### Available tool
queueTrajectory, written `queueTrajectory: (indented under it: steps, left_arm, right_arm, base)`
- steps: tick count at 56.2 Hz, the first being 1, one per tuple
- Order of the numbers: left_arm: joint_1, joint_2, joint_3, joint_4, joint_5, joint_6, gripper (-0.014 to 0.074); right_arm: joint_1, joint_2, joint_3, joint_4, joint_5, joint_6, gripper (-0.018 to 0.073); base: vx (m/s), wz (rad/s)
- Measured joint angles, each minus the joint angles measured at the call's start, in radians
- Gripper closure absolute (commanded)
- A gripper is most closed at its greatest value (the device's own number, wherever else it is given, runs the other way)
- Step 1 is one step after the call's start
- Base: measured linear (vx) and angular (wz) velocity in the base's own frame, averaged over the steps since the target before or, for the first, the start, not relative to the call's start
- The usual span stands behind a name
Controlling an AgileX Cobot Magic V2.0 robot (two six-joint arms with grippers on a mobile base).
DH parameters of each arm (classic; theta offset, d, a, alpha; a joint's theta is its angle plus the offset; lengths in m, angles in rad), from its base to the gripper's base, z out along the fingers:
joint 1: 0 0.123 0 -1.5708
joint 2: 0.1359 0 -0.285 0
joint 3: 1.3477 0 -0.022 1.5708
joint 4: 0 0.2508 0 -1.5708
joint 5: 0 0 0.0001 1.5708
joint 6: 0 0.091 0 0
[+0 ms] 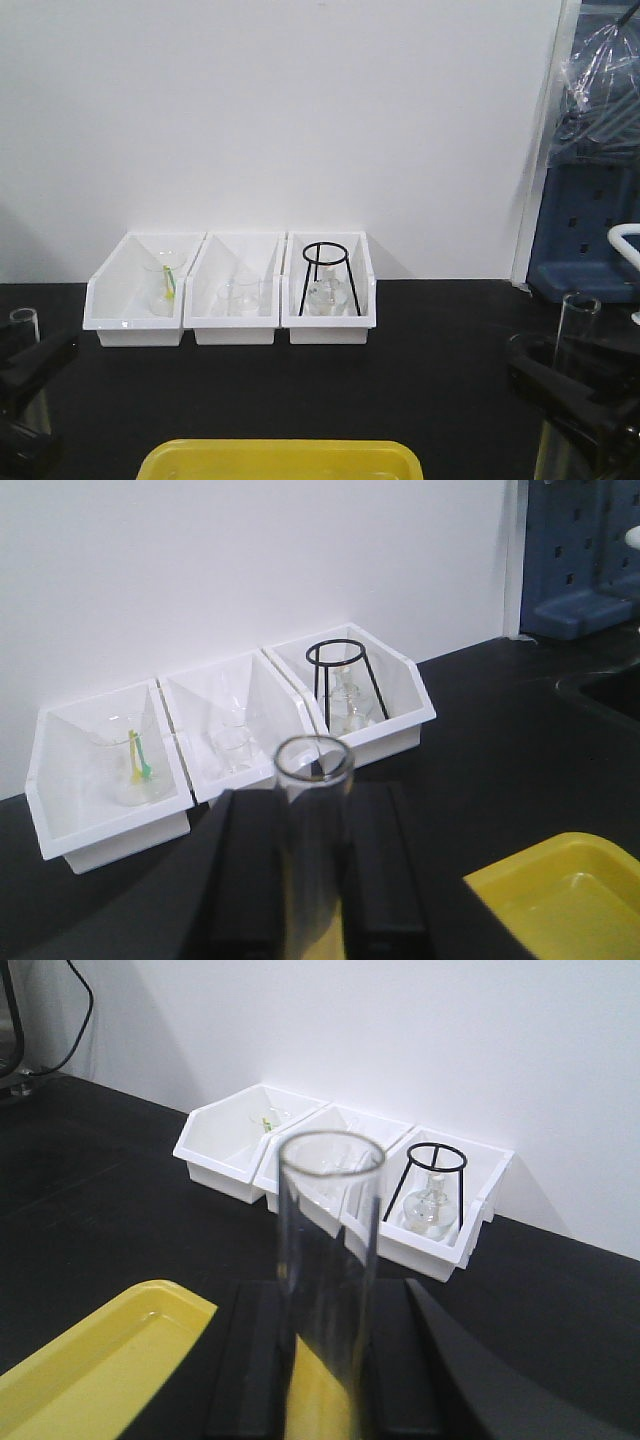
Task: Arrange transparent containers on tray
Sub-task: 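Move both held tubes above the yellow tray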
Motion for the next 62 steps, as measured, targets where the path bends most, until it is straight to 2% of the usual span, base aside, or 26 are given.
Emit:
queueTrajectory:
  steps: [62]
  left_arm:
    - [0.0,0.0,0.0,0.0,0.0,0.0,0.0468]
  right_arm:
    - [0.0,0.0,0.0,0.0,0.0,0.0,0.0529]
  base:
    - [0.03,0.0]
